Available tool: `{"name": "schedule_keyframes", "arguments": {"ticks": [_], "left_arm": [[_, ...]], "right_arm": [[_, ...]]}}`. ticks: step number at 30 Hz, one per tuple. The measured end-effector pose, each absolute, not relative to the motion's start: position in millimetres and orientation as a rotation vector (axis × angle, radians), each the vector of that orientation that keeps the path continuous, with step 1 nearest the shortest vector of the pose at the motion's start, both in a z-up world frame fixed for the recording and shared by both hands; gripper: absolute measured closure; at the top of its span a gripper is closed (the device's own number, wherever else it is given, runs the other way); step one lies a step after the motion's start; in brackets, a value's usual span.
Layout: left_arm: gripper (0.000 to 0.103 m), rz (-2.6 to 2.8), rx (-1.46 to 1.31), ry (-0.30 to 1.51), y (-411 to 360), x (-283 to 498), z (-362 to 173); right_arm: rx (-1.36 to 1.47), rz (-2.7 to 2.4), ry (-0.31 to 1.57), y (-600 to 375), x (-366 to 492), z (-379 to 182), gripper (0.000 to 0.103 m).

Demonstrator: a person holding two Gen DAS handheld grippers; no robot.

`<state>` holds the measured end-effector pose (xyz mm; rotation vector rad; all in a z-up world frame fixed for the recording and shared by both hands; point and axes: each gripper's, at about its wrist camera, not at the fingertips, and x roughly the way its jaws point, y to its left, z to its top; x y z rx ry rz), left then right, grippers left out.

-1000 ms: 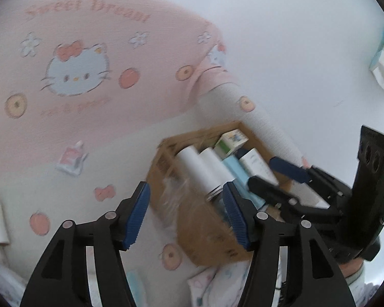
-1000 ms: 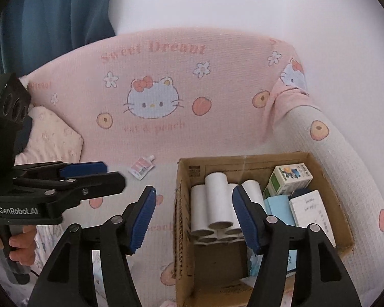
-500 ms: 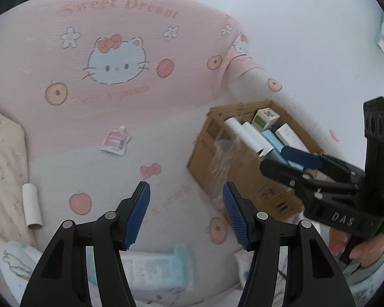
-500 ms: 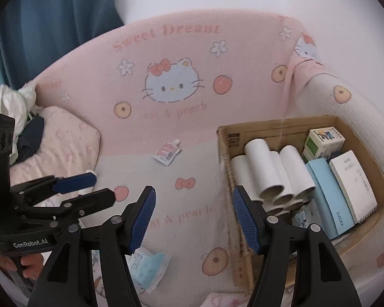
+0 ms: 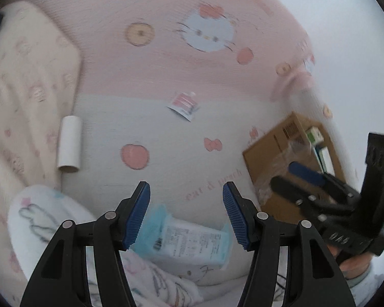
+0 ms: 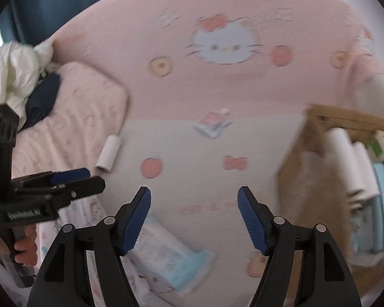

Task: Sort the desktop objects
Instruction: 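Withdraw the right gripper from the box toward the remaining paper roll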

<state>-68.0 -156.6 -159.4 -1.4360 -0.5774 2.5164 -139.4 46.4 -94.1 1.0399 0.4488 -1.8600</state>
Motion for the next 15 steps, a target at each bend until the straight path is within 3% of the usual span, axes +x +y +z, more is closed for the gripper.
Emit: {"name": "schedule_keyframes", "arguments": {"ticks": [9, 15], "left_arm": [[0.040, 2.680, -1.433, -0.586, -211.8, -74.6, -161.0], [0.040, 2.659, -1.488, -0.721, -243.5, -89.9, -174.1]], "right_arm": [[0.912, -1.780, 0.590, -16.7, -108.6, -100.2, 0.035], [0.907, -1.718, 0.649, -51.7, -106.4, -113.6, 0.035]]}}
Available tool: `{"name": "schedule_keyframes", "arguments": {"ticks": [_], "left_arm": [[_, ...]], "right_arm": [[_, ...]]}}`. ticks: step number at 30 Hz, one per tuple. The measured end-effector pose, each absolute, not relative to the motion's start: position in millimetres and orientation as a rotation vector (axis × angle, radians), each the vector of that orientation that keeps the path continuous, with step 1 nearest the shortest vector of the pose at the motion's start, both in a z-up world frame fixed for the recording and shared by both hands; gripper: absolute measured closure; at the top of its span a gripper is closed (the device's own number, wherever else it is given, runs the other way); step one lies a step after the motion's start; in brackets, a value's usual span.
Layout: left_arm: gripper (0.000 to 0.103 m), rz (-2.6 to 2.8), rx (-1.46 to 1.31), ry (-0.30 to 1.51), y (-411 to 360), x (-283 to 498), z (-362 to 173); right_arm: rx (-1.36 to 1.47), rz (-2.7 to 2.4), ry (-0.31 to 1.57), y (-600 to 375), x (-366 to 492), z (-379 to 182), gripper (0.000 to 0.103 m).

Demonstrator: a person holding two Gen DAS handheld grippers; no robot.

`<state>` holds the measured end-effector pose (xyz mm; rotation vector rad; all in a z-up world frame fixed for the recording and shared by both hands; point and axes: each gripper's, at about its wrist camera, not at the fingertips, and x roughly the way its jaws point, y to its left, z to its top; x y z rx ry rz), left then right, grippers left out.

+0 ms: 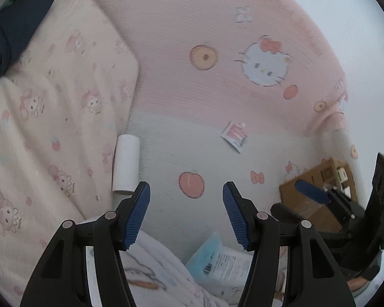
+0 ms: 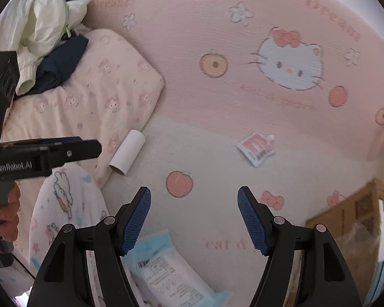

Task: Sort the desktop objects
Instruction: 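Withdraw the right gripper from the box toward the remaining paper roll, then close the right gripper around the standing white paper roll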

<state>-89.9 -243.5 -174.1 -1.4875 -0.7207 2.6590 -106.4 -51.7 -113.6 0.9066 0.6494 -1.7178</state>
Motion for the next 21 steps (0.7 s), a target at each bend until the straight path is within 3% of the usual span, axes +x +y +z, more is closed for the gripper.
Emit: {"name": "schedule_keyframes", "arguments": {"ticks": [7, 13, 17, 21], "left_arm": [[0.043, 2.580, -1.530, -0.915, -271.1, -120.2, -201.8], [0.056, 2.690, -1.630, -0.750, -274.1, -146.1, -215.0], [0.058, 2.604, -1.656, -0.932, -286.1, -159.4, -237.4], [0.067, 2.582, -1.767, -1.006, -297.7, -163.5, -257.8]], "right_arm": [[1.055, -1.674, 0.514, -91.4, -119.0, -135.1, 0.035], [1.094, -1.631, 0.524, -126.1, -113.3, -156.3, 0.035], [1.114, -1.608, 0.539, -141.6, -109.9, -171.9, 0.035], [1.155, -1.589, 0.518, -152.1, -110.7, -188.1, 0.035]]}}
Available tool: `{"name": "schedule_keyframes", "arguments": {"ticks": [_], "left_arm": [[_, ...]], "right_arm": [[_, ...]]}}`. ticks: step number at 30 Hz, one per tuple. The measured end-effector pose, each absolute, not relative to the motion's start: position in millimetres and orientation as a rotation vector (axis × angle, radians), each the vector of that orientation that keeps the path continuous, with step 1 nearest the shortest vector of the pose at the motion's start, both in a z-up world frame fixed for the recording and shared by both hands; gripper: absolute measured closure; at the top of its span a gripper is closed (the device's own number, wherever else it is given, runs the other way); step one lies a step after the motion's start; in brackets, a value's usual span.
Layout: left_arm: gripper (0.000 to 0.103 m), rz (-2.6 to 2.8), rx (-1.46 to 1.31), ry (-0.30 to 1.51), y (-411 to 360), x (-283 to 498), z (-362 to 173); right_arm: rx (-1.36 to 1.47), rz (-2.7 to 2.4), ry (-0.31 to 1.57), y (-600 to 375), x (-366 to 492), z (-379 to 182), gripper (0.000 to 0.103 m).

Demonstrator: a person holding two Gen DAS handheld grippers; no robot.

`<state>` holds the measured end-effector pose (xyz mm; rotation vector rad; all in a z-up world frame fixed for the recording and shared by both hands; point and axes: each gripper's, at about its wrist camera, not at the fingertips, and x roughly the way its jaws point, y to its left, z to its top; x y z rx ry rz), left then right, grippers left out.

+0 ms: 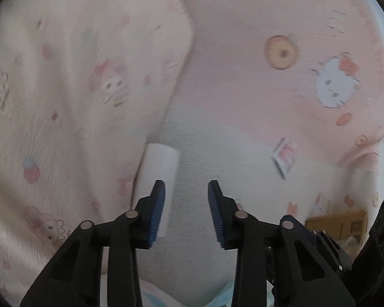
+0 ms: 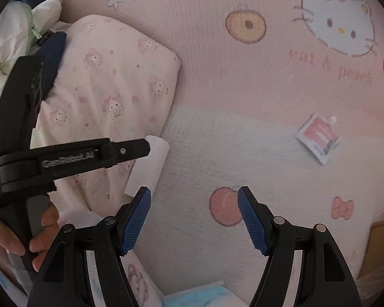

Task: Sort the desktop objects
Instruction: 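Close the right gripper around the standing white paper roll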

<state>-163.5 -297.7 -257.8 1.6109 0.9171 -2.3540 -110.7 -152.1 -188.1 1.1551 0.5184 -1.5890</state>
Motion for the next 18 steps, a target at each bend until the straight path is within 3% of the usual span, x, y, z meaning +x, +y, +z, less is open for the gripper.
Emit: {"name": "schedule_keyframes", "arguments": {"ticks": [7, 15, 18], "left_arm": [[0.069, -2.191, 1.694, 1.042, -316.9, -165.8, -285.1], [0.068, -2.119, 1.784, 0.927, -307.5, -173.3, -293.1], [0.068, -2.114, 1.795, 0.986, -308.3, -170.9, -295.8]], "right_arm": [[1.233, -1.554, 0.491, -166.7, -112.9, -214.2, 0.035], [1.236, -1.485, 0.486, -172.5, -98.2, -230.8, 0.035], [1.245, -1.474, 0.490, -176.6, -91.6, -239.9, 0.035]]}}
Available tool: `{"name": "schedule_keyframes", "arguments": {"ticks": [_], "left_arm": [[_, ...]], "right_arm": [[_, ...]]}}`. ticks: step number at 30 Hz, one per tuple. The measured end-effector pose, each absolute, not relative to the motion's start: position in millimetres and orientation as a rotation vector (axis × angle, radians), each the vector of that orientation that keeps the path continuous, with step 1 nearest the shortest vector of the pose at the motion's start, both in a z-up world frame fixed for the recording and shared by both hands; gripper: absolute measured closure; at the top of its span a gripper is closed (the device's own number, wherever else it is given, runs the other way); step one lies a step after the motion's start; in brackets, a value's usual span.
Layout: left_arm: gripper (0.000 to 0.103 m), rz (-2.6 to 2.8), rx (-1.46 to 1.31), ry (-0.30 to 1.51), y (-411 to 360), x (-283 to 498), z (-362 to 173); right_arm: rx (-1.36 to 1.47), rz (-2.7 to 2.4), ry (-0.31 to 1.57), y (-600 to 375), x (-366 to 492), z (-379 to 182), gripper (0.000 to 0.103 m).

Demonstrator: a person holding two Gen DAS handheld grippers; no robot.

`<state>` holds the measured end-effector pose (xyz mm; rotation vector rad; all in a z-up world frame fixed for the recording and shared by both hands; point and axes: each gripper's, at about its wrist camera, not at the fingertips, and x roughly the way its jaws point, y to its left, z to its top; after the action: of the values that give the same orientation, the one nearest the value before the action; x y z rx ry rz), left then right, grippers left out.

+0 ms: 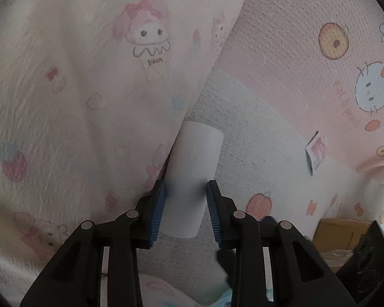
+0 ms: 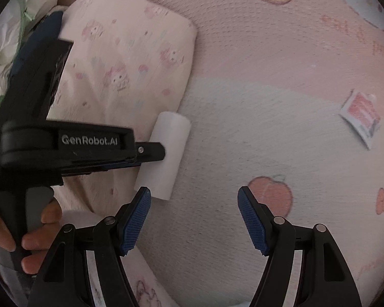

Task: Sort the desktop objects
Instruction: 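Close the right gripper around the standing white paper roll, then lift the paper roll off the bed with the right gripper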

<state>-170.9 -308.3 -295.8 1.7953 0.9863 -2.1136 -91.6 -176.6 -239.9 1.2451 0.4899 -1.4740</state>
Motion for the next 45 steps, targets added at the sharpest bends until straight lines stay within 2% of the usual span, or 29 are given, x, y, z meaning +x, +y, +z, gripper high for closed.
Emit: {"name": "schedule_keyframes", "arguments": {"ticks": [9, 13, 16, 28, 34, 39, 45], "left_arm": [[0.066, -2.085, 1.828, 1.162, -318.2, -164.3, -306.8], [0.066, -2.108, 1.866, 1.146, -312.0, -165.1, -306.6], [0.066, -2.124, 1.889, 1.108, -309.3, -168.8, -306.2], [0.066, -2.181, 1.952, 1.102, -298.5, -167.7, -301.7], [0.066, -2.307, 1.980, 1.038, -242.8, -173.0, -298.0], [0.066, -2.286, 2.074, 1.167, -179.3, -192.1, -311.9], [0.066, -2.310, 2.105, 1.142, -128.1, -193.6, -313.0]], "right_arm": [[1.326, -1.411, 0.408, -191.2, -96.9, -263.7, 0.035], [1.427, -1.343, 0.356, -197.5, -100.5, -282.5, 0.045], [1.427, -1.307, 0.337, -199.6, -96.9, -286.3, 0.061], [1.471, -1.343, 0.368, -191.4, -102.5, -284.1, 0.061], [1.522, -1.422, 0.408, -163.9, -131.1, -279.3, 0.061], [1.530, -1.470, 0.441, -118.5, -164.6, -275.4, 0.061], [1.565, -1.503, 0.477, -75.0, -192.0, -277.0, 0.061]]}}
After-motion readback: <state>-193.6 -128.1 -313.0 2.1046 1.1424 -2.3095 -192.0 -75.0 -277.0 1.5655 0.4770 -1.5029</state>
